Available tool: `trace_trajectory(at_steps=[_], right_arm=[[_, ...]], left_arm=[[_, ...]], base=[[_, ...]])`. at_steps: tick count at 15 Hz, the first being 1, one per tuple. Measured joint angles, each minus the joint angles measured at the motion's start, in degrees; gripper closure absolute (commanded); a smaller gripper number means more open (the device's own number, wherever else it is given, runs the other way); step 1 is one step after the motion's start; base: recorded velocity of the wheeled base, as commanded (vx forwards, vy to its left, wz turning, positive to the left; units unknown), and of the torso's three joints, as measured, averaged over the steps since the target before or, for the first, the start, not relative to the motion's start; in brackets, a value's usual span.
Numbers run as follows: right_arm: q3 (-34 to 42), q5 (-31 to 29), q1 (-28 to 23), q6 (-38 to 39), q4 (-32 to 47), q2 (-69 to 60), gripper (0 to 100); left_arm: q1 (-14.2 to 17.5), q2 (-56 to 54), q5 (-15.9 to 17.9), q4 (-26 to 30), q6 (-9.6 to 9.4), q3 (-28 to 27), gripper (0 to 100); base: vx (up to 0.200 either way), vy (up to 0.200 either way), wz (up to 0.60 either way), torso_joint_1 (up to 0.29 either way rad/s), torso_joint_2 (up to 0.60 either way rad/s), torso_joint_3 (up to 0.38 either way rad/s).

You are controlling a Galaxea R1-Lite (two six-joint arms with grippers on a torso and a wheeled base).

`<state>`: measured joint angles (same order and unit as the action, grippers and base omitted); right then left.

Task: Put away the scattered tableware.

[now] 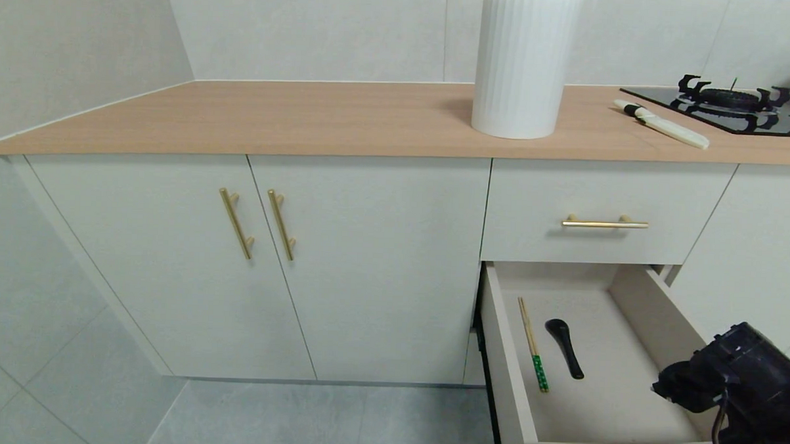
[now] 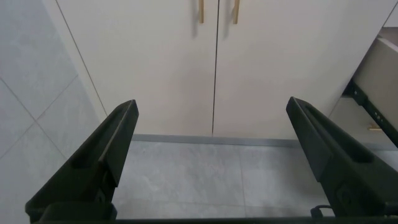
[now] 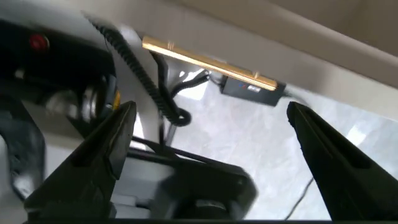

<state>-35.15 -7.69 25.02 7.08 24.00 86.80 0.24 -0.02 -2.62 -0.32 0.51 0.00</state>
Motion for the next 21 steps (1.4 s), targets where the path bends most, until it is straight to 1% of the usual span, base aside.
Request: trace_trajectory(at_steps=[4,8,11,13,16,21], right_arm=[[-0.6,-0.5,-0.2,3.6,-4.0,2.8,0],[-0.8,-2.7,-0.4,6.0,-8.2,4.2,0],[-0.7,-3.3,-0.9,8.0,-12.7,5.4,0],[-0.7,-3.5,-2.1,8.1,-15.9,6.2,0],[-0.3,-3.5,-4.4,8.9,-22.9,7.5,0],[1.8,-3.8,-6.5,9.7,-33.7,10.6,0]], left_arm=[[0.0,0.0,0.0,0.0,0.00,0.0,0],[0.0,0.0,0.0,0.0,0.00,0.0,0],[0.0,0.0,0.0,0.0,0.00,0.0,0],[0.0,0.0,0.0,0.0,0.00,0.0,0],[0.0,0.0,0.0,0.0,0.00,0.0,0],[0.0,0.0,0.0,0.0,0.00,0.0,0]], base=[[0.000,0.000,0.00,0.000,0.00,0.000],[0.000,0.000,0.00,0.000,0.00,0.000],[0.000,0.000,0.00,0.000,0.00,0.000],[0.000,0.000,0.00,0.000,0.00,0.000],[0.000,0.000,0.00,0.000,0.00,0.000],[0.000,0.000,0.00,0.000,0.00,0.000]])
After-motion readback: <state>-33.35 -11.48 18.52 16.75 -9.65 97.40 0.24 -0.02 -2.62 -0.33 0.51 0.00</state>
